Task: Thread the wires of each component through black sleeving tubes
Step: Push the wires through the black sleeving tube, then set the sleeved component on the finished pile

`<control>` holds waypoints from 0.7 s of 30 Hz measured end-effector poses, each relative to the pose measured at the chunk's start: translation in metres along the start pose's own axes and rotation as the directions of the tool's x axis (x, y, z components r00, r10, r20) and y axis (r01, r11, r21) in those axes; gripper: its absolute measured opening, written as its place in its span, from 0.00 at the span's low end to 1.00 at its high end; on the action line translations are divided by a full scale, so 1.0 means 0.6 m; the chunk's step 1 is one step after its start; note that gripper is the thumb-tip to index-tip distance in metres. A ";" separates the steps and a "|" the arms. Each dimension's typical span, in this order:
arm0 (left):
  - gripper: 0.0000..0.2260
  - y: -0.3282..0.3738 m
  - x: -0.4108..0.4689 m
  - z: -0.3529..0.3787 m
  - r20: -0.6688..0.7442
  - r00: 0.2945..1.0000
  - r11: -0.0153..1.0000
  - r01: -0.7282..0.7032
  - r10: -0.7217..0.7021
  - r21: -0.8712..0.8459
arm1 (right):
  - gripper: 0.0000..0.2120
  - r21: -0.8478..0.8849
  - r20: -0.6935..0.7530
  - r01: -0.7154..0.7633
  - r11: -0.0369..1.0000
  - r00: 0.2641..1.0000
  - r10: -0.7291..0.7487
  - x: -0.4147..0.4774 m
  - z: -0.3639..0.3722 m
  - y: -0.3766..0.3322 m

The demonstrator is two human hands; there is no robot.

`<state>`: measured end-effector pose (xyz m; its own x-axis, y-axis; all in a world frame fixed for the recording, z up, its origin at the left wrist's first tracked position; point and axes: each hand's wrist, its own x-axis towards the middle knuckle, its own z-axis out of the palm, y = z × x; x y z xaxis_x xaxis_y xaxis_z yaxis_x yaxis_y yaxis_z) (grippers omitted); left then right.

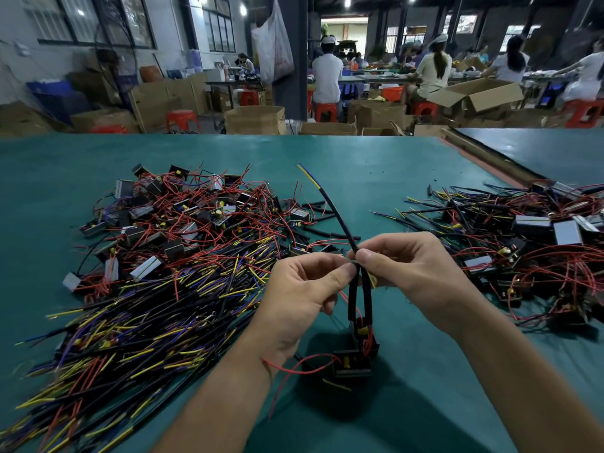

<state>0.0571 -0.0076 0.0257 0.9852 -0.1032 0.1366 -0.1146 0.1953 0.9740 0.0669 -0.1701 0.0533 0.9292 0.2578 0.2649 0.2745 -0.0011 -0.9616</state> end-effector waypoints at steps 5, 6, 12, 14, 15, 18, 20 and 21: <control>0.07 -0.004 0.001 0.002 0.049 0.998 0.999 0.028 -0.030 0.037 | 0.09 0.096 0.132 -0.124 0.988 0.985 0.111 0.001 -0.017 0.007; 0.07 -0.006 0.000 0.002 0.060 0.997 0.998 0.040 -0.042 0.040 | 0.09 0.091 0.155 -0.139 0.986 0.980 0.124 0.001 -0.021 0.009; 0.07 -0.006 -0.001 -0.001 0.079 0.986 0.989 0.144 -0.145 0.018 | 0.05 0.142 0.176 -0.166 0.976 0.974 0.140 -0.001 -0.022 0.007; 0.06 -0.005 0.002 -0.004 0.055 0.982 0.982 0.184 -0.181 -0.049 | 0.05 0.107 0.122 -0.140 0.984 0.984 0.127 -0.001 -0.019 0.003; 0.06 -0.005 0.004 -0.007 0.030 0.981 0.977 0.196 -0.194 -0.086 | 0.05 0.086 0.088 -0.128 0.988 0.989 0.121 -0.001 -0.019 -0.002; 0.07 -0.011 0.013 -0.015 -0.083 0.987 0.990 0.138 -0.140 -0.033 | 0.06 0.013 -0.017 -0.097 0.995 0.995 0.097 0.000 -0.023 -0.025; 0.07 -0.017 0.017 -0.012 -0.132 0.988 0.995 0.085 -0.078 0.049 | 0.08 -0.047 -0.083 -0.077 0.996 0.994 0.073 -0.001 -0.031 -0.046; 0.08 -0.021 0.018 -0.008 -0.139 0.988 0.995 0.074 -0.064 0.072 | 0.08 -0.073 -0.113 -0.075 0.995 0.991 0.066 -0.003 -0.036 -0.056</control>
<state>0.0698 -0.0068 0.0138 0.9986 0.0207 0.0479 -0.0499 0.1165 0.9919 0.0615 -0.1912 0.0866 0.9674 0.1464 0.2068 0.2214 -0.0909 -0.9709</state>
